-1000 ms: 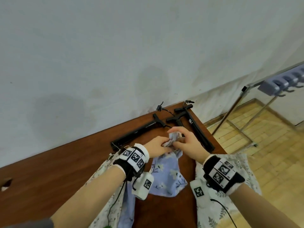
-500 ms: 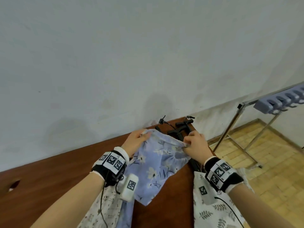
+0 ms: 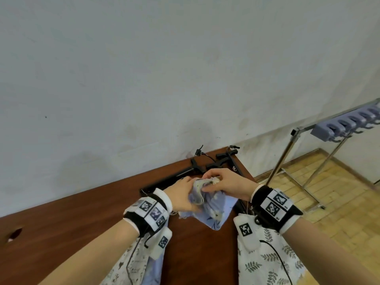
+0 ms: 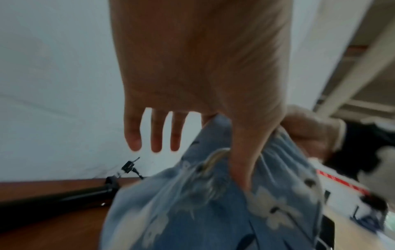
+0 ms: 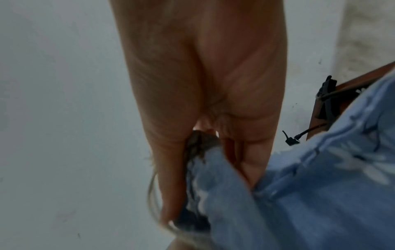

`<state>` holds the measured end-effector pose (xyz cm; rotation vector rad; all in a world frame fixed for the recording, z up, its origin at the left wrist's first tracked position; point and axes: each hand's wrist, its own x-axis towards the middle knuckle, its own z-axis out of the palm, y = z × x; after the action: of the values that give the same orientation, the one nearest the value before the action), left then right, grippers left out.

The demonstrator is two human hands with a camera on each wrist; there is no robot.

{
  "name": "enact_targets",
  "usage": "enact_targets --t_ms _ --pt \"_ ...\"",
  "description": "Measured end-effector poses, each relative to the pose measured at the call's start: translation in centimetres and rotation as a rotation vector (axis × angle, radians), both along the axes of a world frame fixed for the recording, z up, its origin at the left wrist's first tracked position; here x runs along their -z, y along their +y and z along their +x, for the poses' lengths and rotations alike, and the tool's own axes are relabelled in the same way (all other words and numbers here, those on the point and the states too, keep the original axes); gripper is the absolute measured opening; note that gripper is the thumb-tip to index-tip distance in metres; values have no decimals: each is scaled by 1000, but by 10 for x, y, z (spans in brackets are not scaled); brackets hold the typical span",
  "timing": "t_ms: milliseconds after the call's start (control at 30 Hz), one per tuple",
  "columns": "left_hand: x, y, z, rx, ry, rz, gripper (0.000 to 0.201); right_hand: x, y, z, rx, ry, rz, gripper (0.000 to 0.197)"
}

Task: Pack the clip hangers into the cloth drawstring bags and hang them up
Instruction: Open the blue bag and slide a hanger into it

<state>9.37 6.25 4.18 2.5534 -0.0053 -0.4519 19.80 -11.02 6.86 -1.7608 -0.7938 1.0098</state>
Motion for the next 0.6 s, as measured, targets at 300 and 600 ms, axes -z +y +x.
enact_targets --t_ms 300,600 --pt "-11 19 24 -439 -310 -305 32 -5 -24 36 222 -183 -87 37" --pt "1 40 -38 -12 -174 -111 39 30 -28 60 775 -437 -156 18"
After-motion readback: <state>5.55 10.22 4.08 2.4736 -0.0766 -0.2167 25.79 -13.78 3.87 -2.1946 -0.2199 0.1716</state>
